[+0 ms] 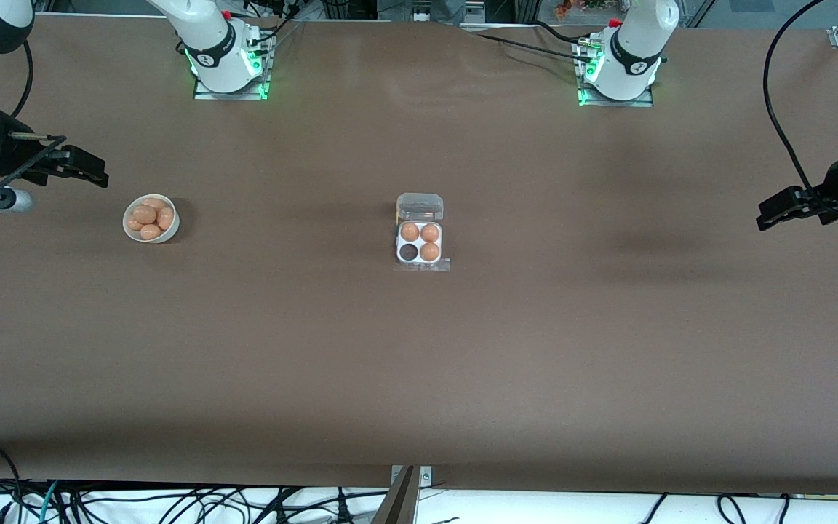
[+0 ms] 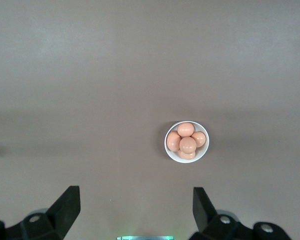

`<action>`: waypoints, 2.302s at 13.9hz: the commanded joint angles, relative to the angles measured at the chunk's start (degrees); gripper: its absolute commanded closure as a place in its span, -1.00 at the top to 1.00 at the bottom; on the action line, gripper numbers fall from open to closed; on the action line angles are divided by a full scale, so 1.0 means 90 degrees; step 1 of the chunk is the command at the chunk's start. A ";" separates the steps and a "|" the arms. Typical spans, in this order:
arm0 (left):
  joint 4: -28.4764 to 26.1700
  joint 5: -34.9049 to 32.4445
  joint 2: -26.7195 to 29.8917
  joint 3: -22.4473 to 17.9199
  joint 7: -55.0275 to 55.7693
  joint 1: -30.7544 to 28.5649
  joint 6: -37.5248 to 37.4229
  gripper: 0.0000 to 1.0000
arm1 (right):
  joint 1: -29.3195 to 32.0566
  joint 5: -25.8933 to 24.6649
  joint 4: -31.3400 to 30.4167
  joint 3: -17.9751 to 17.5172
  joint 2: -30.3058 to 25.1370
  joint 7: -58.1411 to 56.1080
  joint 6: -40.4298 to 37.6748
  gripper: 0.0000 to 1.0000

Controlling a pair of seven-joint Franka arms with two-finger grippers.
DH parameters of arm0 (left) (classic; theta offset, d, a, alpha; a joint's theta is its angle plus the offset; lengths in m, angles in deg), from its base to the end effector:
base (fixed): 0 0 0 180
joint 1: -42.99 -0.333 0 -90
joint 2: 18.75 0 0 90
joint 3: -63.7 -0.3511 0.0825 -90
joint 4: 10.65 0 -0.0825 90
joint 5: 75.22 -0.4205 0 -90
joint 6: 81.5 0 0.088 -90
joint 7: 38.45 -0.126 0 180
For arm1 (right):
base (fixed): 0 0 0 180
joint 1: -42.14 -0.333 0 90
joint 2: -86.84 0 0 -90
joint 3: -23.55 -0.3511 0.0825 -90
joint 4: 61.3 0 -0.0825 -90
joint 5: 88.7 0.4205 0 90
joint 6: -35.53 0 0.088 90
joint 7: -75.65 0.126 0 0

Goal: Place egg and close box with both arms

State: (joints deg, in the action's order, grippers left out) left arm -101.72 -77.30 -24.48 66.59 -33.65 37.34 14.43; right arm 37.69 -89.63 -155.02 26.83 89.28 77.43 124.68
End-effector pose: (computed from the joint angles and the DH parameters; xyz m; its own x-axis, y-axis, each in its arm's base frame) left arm 0.6295 0.0360 0.5790 0.9917 0.1280 -0.0125 0.1275 -0.9913 -0.0322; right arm 0.5962 0.0107 0.5814 0.9925 -0.0113 -0.1213 -0.0086 -0.9997 0.0224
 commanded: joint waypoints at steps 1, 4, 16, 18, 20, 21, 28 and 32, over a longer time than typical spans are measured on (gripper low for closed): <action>0.0284 0.0036 -0.0086 0.0040 -0.0095 -0.0047 -0.0083 1.00 | 0.0085 0.0074 -0.0075 -0.0072 -0.0115 0.0036 -0.0052 1.00; 0.0275 0.0036 -0.0076 0.0088 -0.0085 -0.0027 -0.0103 1.00 | 0.0085 0.0074 -0.0075 -0.0072 -0.0115 0.0036 -0.0052 1.00; 0.0275 0.0036 -0.0076 0.0098 -0.0085 -0.0017 -0.0151 1.00 | 0.0095 -0.0014 -0.0698 -0.0052 -0.0105 -0.0071 0.0659 1.00; 0.0275 0.0036 -0.0076 0.0089 -0.0085 -0.0017 -0.0171 1.00 | 0.0095 -0.0043 -0.1321 -0.0013 -0.0096 -0.0178 0.1273 1.00; 0.0275 0.0036 -0.0066 0.0098 -0.0085 -0.0017 -0.0181 1.00 | 0.0095 -0.0044 -0.2248 0.0288 -0.0115 -0.0480 0.2267 1.00; 0.0275 0.0036 -0.0076 0.0098 -0.0085 -0.0017 -0.0181 1.00 | 0.0095 -0.0044 -0.2687 0.0396 -0.0105 -0.0723 0.2814 1.00; 0.0275 0.0036 -0.0076 0.0098 -0.0095 -0.0017 -0.0220 1.00 | 0.0095 -0.0649 -0.4604 0.1070 0.0158 -0.1448 0.5375 1.00; 0.0275 0.0036 -0.0076 0.0098 -0.0085 0.0012 -0.0230 1.00 | 0.0095 -0.0649 -0.4938 0.1091 0.0372 -0.1458 0.5797 1.00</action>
State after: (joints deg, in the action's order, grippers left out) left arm -100.90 -77.30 -24.51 67.24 -33.64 37.41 13.76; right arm 38.35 -94.61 -198.32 36.66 92.22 65.17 174.95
